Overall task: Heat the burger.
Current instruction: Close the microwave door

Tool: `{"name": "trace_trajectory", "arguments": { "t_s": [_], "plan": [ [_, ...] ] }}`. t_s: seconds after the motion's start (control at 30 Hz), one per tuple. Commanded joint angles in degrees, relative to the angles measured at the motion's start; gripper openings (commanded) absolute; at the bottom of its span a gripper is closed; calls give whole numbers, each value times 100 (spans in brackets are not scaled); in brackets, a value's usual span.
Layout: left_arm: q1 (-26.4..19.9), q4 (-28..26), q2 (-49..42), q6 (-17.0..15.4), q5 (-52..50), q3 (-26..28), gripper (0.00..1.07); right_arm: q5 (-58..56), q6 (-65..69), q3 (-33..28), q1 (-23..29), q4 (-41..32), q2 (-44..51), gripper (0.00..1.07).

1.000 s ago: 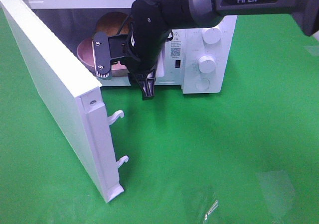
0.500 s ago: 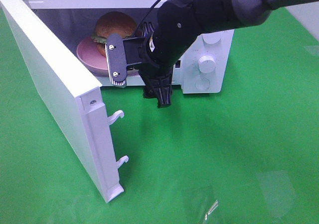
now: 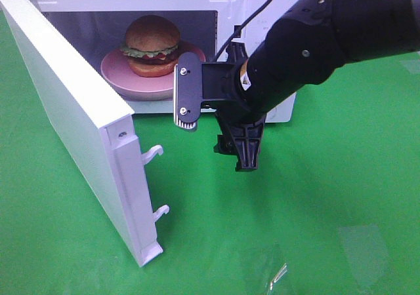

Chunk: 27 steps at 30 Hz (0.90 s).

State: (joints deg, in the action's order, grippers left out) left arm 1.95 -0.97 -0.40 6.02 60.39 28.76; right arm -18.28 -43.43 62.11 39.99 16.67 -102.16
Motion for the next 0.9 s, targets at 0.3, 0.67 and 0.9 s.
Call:
{"name": "trace_trajectory", "arguments": {
  "t_s": [0.3,0.67,0.9],
  "plan": [
    [17,-6,-126,11,-86,-23,100,52,1627,-1031,-6,34,1066,76],
    [17,-6,-126,11,-86,-23,100,-92,3472,-1587,-6,-166,2131,76],
    [17,-6,-126,11,-86,-23,100,-985,4091,-1604,-378,-304,2819,76]
  ]
}}
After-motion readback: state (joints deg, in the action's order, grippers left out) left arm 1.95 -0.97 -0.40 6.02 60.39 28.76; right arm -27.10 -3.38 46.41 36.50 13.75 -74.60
